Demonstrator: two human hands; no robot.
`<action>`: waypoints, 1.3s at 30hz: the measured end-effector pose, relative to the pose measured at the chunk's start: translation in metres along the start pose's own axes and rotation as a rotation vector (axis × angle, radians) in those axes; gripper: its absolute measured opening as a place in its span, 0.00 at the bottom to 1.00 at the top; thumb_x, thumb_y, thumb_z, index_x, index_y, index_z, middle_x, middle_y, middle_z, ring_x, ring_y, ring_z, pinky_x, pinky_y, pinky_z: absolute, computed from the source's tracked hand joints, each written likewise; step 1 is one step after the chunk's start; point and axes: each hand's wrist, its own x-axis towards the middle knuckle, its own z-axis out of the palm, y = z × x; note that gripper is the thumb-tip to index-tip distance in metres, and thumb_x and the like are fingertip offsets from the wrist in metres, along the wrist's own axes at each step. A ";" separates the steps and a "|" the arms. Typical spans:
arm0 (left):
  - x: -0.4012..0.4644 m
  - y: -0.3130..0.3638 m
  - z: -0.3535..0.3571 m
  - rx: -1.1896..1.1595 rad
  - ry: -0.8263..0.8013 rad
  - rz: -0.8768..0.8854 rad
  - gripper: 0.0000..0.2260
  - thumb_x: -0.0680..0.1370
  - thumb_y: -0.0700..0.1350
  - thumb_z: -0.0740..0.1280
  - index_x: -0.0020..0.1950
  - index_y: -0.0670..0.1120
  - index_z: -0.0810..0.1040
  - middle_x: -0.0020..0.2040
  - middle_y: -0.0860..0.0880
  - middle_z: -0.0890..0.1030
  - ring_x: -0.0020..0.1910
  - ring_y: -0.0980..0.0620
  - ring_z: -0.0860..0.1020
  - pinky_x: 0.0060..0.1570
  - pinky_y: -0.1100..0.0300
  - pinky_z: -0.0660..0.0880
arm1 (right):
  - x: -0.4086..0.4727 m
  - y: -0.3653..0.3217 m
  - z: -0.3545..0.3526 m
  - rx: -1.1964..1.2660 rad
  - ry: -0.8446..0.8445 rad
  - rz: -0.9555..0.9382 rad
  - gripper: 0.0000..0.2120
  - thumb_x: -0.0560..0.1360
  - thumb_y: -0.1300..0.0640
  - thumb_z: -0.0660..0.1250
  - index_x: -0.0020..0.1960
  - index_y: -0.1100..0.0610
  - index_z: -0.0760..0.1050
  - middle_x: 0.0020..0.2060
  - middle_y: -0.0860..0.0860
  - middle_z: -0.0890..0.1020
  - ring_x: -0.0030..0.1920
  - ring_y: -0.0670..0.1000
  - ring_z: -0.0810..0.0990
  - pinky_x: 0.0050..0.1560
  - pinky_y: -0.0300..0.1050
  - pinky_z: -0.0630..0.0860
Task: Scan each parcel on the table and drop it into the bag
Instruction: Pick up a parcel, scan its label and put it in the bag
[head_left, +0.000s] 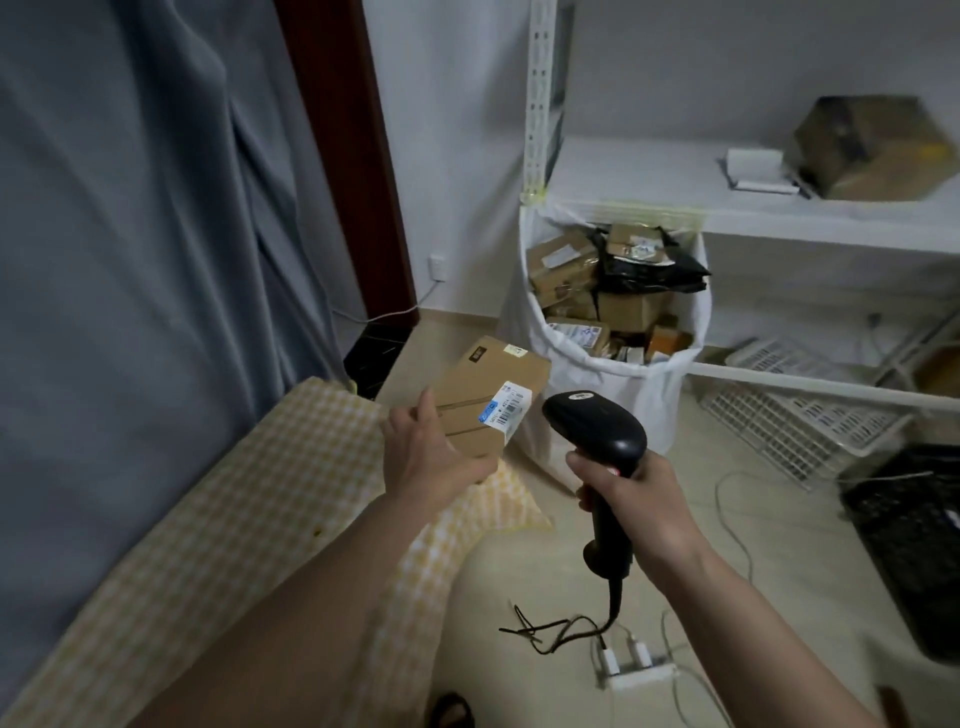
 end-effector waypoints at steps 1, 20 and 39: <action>0.009 0.011 0.003 -0.020 -0.012 -0.003 0.53 0.58 0.61 0.75 0.77 0.52 0.51 0.66 0.45 0.64 0.67 0.46 0.61 0.66 0.55 0.66 | 0.007 -0.002 -0.004 0.013 0.009 0.001 0.03 0.73 0.64 0.71 0.44 0.62 0.77 0.33 0.59 0.74 0.31 0.52 0.73 0.28 0.33 0.72; 0.255 0.179 0.048 -0.043 -0.067 0.189 0.44 0.62 0.70 0.71 0.69 0.46 0.66 0.65 0.44 0.68 0.65 0.44 0.64 0.63 0.55 0.66 | 0.220 -0.047 -0.021 0.039 0.197 0.028 0.08 0.72 0.62 0.72 0.50 0.62 0.79 0.30 0.54 0.78 0.32 0.51 0.77 0.32 0.37 0.75; 0.362 0.335 0.163 0.087 -0.156 0.198 0.39 0.67 0.72 0.66 0.69 0.50 0.70 0.74 0.43 0.59 0.72 0.41 0.56 0.69 0.46 0.59 | 0.348 -0.051 -0.121 0.005 0.254 0.130 0.03 0.72 0.60 0.72 0.42 0.58 0.80 0.27 0.49 0.80 0.31 0.47 0.79 0.31 0.34 0.73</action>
